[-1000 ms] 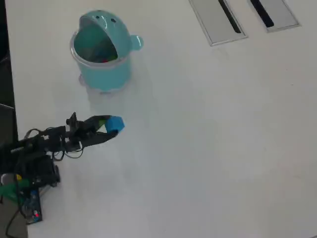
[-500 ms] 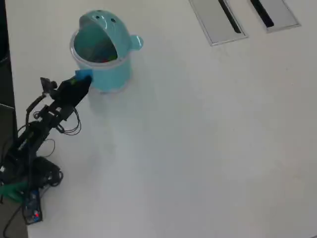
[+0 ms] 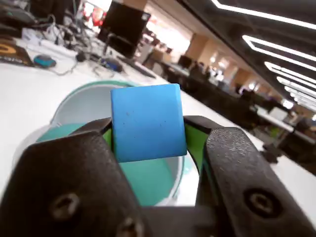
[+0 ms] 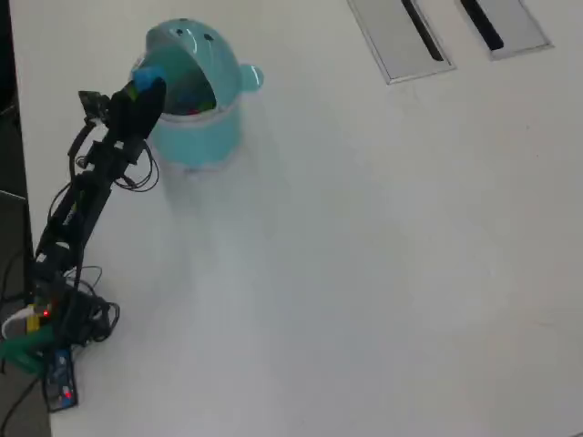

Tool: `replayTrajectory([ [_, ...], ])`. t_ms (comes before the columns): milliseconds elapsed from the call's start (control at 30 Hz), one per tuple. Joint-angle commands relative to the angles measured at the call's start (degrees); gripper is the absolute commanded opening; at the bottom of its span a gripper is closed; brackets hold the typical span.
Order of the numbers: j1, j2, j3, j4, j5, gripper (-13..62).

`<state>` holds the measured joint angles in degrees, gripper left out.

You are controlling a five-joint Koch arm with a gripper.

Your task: Grasp RGB lego blocks and put them in the bin one by one.

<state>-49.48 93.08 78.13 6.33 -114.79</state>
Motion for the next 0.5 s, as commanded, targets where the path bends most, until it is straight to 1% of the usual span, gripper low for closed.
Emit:
replayTrajectory([
  [0, -1.67, -1.32, -8.79, -0.62, -0.09, 12.0],
  [233, -2.72, -4.92, -9.58, -1.05, -0.09, 12.1],
  [267, -3.34, -10.11, -13.89, -1.32, -0.09, 13.9],
  [400, -3.78, -14.15, -18.37, -1.23, -0.09, 14.5],
  [467, -4.04, -17.93, -21.45, -1.23, -0.09, 14.5],
])
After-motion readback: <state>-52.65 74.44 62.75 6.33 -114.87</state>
